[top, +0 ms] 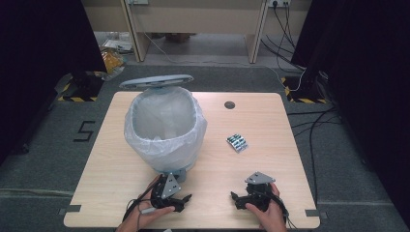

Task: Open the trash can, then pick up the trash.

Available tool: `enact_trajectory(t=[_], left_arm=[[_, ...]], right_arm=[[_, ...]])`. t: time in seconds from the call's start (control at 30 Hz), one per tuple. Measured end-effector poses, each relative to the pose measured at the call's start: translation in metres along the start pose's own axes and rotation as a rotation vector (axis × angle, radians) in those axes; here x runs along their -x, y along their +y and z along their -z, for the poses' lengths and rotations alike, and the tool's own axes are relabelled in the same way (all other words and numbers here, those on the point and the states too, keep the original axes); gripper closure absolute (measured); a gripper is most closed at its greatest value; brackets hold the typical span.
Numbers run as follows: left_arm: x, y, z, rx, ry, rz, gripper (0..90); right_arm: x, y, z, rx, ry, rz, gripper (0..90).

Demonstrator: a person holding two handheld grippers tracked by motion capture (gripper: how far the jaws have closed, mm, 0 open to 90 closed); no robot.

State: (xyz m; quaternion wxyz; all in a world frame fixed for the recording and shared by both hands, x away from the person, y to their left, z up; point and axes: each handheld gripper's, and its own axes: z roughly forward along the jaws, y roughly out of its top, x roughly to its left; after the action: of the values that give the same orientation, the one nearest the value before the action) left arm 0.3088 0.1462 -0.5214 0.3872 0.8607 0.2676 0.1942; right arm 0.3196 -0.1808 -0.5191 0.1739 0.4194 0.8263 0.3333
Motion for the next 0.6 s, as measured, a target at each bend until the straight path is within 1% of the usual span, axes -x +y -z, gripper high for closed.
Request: enact_trajectory(t=[0.6], left_arm=[[0.0, 0.0, 0.0001, 0.0, -0.001, 0.0, 18.5]], right_arm=[[0.0, 0.0002, 0.0001, -0.002, -0.001, -0.005, 0.7]])
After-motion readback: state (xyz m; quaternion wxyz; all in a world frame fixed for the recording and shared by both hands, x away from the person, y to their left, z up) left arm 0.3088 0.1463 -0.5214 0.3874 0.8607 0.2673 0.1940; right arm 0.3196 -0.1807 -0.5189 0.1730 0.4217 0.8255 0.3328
